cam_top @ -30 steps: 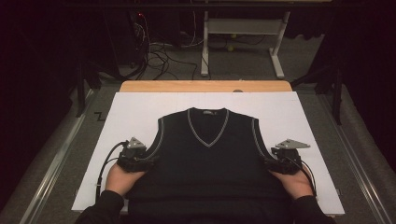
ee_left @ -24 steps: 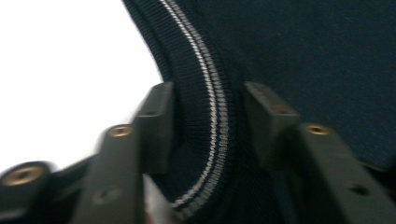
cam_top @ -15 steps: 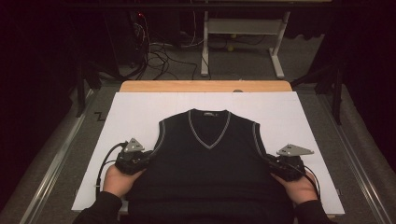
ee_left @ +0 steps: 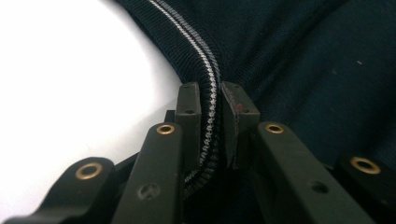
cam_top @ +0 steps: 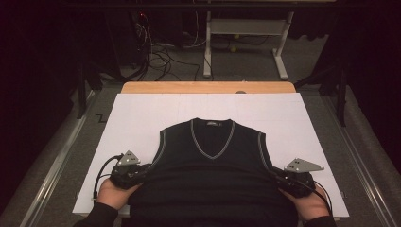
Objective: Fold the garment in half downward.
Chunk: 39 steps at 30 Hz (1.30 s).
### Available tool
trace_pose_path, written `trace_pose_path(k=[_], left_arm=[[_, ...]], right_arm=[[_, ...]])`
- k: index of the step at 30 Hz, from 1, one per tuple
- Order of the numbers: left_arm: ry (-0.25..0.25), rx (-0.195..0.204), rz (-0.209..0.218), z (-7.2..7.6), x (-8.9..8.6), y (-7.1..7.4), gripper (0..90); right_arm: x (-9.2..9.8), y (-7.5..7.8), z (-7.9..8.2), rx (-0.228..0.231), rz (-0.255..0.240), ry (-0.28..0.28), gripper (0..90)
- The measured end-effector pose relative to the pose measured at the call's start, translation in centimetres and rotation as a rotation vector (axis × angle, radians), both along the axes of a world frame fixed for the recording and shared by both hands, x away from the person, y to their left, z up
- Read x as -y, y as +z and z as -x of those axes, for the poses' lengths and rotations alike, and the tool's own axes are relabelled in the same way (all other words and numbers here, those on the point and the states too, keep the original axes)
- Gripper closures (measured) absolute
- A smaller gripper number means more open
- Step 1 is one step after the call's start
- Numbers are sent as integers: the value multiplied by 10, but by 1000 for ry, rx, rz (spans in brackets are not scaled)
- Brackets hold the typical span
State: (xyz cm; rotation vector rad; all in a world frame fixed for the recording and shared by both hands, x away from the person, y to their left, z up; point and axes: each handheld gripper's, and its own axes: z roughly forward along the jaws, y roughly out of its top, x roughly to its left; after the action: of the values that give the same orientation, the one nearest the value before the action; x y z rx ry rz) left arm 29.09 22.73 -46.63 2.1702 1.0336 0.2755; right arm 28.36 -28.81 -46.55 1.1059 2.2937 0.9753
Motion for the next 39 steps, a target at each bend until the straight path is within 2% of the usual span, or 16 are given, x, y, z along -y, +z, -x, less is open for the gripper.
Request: trace_pose_path(k=[8, 18, 20, 21, 22, 23, 25, 26, 28, 30, 32, 33, 34, 36, 37, 39], left_arm=[[-20, -23, 12, 13, -1, 1, 740], [-37, -47, 34, 15, -6, 1, 695], [-34, -46, 42, 14, -7, 0, 674], [-27, -40, 51, 13, -7, 0, 636], [-27, -40, 51, 13, -7, 0, 626], [-22, -31, 61, 12, -8, 0, 604], [-19, -24, 65, 11, -9, 0, 582], [-8, 3, 93, 11, -13, 2, 538], [4, 22, 107, 11, -15, 4, 491], [33, 68, 118, 10, -19, 6, 471], [57, 84, 155, 6, -21, 9, 426], [83, 84, 180, 0, -21, 13, 372], [85, 96, 185, -3, -19, 14, 370], [89, 110, 183, -5, -17, 16, 369], [93, 120, 176, -9, -14, 17, 314], [101, 128, 160, -19, -9, 19, 279]], right_arm=[[2, 2, 15, 4, -15, 9, 778], [7, 1, 24, -2, -35, 9, 756], [7, 1, 24, 2, -40, 13, 720], [8, 1, 23, 7, -55, 7, 654], [8, 1, 23, 7, -55, 7, 654], [8, 1, 23, 32, -64, 7, 554], [7, 1, 23, 45, -62, 4, 517], [6, 1, 22, 61, -72, -5, 412], [6, 1, 21, 69, -73, -9, 377], [7, 2, 19, 75, -94, -30, 328], [8, 4, 15, 86, -112, -43, 292], [10, 6, 11, 96, -130, -66, 209], [10, 8, 7, 104, -132, -87, 175], [10, 10, 3, 107, -132, -97, 175], [9, 14, -5, 123, -132, -110, 172], [7, 17, -12, 129, -123, -117, 155]])
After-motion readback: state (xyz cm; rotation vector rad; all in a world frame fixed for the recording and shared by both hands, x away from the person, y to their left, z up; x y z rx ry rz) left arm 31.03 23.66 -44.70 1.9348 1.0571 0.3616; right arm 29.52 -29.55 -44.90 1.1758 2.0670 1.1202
